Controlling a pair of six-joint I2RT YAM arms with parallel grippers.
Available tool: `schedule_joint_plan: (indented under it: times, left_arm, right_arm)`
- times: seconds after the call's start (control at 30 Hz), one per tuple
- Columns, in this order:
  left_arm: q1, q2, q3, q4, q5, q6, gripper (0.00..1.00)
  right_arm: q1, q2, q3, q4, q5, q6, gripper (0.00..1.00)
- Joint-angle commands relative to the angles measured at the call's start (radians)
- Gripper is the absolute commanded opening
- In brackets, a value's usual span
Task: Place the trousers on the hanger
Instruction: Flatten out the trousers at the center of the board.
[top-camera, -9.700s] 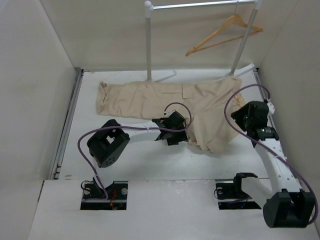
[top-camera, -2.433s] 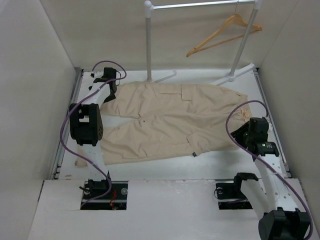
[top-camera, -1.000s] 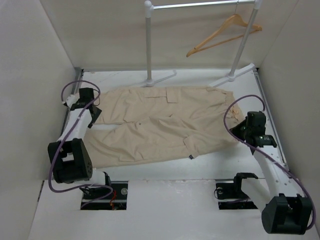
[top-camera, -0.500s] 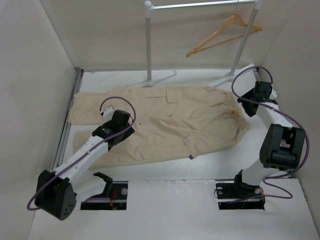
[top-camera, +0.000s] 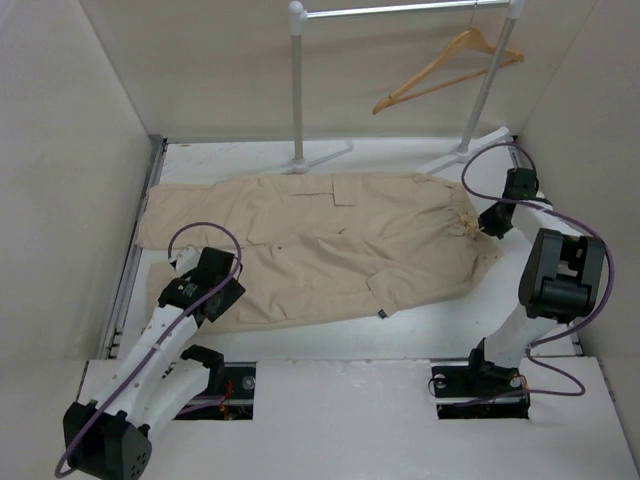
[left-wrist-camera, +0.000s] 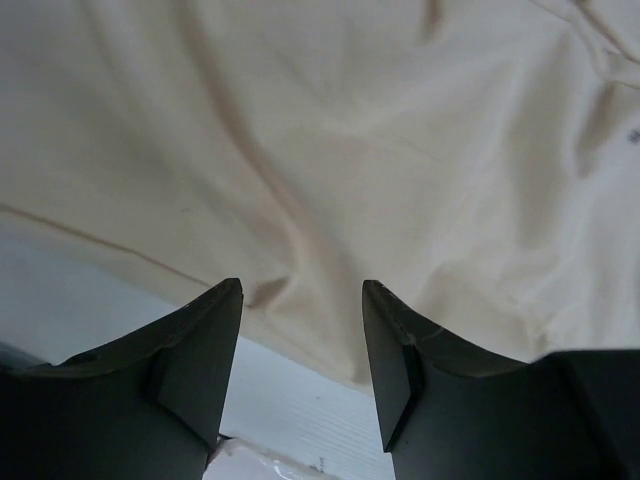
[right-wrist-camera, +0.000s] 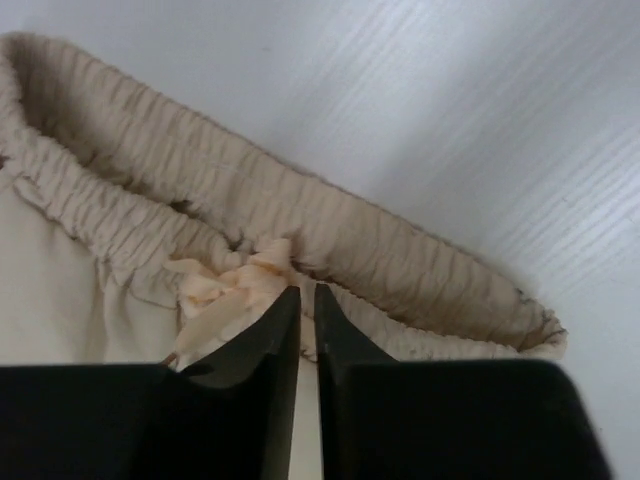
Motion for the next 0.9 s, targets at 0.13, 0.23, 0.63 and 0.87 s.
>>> schedule_joint_plan:
  times: [0.13,0.23,0.63,0.87]
  left_arm:
    - [0.245,-0.041,0.083,-0.242,-0.026,-0.059,0.49]
    - [0.418,-0.04,0.087,-0.242,-0.017,-0.066,0.5]
    - [0.68,0.467,0.14,0.204,-0.026,-0.034,0.52]
    - [0.658,0.813,0.345,0.246,0.017,0.043,0.52]
  right_arm:
    - [-0.084,-0.218,-0.121,0.025,0.035,0.129,0.11]
    - [-0.081,-0.346,-0.153,0.028,0.087,0.172,0.37]
    - [0.123,-0.56,-0.31,0.07,0.017,0.227,0.62]
    - [0.111,-0.697,-0.383,0.053,-0.046,0.217,0.62]
